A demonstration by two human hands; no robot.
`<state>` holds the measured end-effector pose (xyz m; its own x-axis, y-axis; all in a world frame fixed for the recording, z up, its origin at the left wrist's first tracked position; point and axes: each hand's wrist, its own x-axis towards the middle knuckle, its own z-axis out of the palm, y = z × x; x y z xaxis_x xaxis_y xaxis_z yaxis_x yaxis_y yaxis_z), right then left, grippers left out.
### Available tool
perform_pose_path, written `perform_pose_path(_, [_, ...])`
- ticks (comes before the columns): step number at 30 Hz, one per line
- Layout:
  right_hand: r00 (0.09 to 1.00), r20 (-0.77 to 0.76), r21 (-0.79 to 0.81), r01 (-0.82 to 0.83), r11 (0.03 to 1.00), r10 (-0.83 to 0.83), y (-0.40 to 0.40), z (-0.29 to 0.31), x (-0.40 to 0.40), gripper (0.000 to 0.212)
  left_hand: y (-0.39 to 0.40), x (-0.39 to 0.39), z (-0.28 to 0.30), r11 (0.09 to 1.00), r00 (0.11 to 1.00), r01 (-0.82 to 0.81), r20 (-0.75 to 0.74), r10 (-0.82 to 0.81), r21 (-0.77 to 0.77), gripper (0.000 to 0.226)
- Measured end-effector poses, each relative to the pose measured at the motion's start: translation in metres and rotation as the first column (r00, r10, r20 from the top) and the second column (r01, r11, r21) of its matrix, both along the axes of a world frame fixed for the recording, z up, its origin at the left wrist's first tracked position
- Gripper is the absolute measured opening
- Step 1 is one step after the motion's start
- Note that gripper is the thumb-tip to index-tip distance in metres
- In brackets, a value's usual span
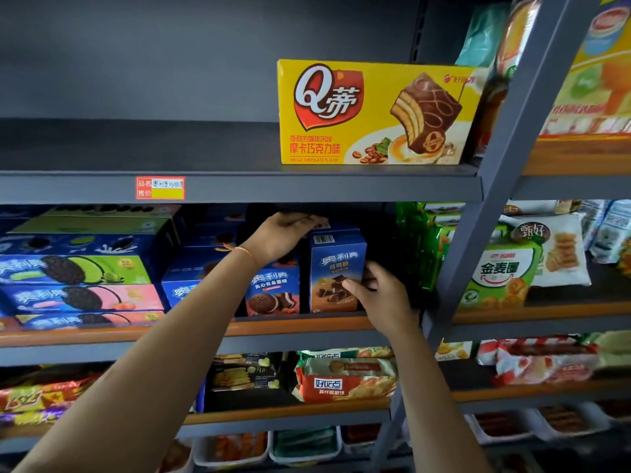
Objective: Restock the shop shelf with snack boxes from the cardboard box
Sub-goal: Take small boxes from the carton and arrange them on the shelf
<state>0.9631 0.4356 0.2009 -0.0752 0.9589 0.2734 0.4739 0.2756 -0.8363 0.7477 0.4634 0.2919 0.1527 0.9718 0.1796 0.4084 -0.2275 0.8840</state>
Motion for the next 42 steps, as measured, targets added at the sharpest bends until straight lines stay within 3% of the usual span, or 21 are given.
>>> perform_pose_path(3, [1.0,0.013,0.013,0.023,1.0,-0.023,-0.007,-0.002,-0.001,0.047,-0.003,0.002,0.0,0.999,1.0,-0.001,-0.024,0.002,0.039,0.027])
perform_pose_path(5, [0.991,0.032,0.087,0.13,0.988,-0.133,-0.018,-0.001,-0.003,0.052,-0.007,0.001,0.0,0.998,0.999,-0.029,-0.019,0.03,0.064,0.026])
perform_pose_path(8, [0.979,-0.09,0.328,0.201,0.923,-0.181,-0.047,0.009,-0.02,0.024,-0.03,-0.006,0.001,0.955,0.987,-0.126,-0.061,0.147,0.268,0.026])
perform_pose_path(11, [0.977,-0.182,0.284,-0.053,0.957,0.108,-0.077,0.02,-0.06,0.012,-0.083,-0.024,-0.006,0.873,0.967,-0.253,0.078,0.242,0.417,0.022])
perform_pose_path(14, [0.885,-0.223,0.052,-0.407,0.912,0.408,-0.098,0.015,-0.123,0.014,-0.142,-0.067,-0.04,0.878,0.919,-0.38,0.227,0.322,0.293,0.022])
perform_pose_path(17, [0.817,-0.183,-0.146,-0.573,0.806,0.548,-0.112,-0.016,-0.206,0.017,-0.193,-0.14,-0.096,0.821,0.819,-0.556,0.255,0.514,0.13,0.025])
perform_pose_path(19, [0.786,-0.135,-0.259,-0.615,0.745,0.603,-0.125,-0.052,-0.27,0.018,-0.227,-0.198,-0.141,0.719,0.696,-0.694,0.231,0.679,-0.021,0.025])
perform_pose_path(23, [0.7,-0.062,-0.513,-0.633,0.579,0.711,-0.169,-0.137,-0.403,0.02,-0.31,-0.318,-0.232,0.38,0.353,-0.871,0.142,0.925,-0.31,0.025])
perform_pose_path(27, [0.612,-0.028,-0.694,-0.581,0.426,0.79,-0.221,-0.199,-0.536,0.023,-0.386,-0.429,-0.311,0.146,0.183,-0.872,-0.035,0.983,-0.468,0.034])
perform_pose_path(29, [0.573,0.019,-0.717,-0.563,0.411,0.819,-0.241,-0.233,-0.6,0.02,-0.416,-0.48,-0.348,0.058,0.142,-0.851,-0.122,0.982,-0.522,0.03])
perform_pose_path(33, [0.508,0.165,-0.696,-0.547,0.465,0.845,-0.264,-0.291,-0.712,0.006,-0.454,-0.566,-0.416,-0.003,0.17,-0.86,-0.291,0.941,-0.51,0.018])
perform_pose_path(36, [0.485,0.26,-0.661,-0.541,0.52,0.835,-0.265,-0.327,-0.788,0.016,-0.468,-0.61,-0.459,-0.017,0.212,-0.835,-0.35,0.913,-0.549,0.018])
perform_pose_path(39, [0.375,0.447,-0.663,-0.47,0.582,0.812,-0.25,-0.38,-0.845,0.032,-0.473,-0.636,-0.491,0.003,0.292,-0.78,-0.36,0.886,-0.626,0.019])
perform_pose_path(42, [0.191,0.615,-0.706,-0.299,0.642,0.765,-0.234,-0.427,-0.875,0.049,-0.471,-0.647,-0.507,0.056,0.371,-0.782,-0.391,0.842,-0.621,0.019])
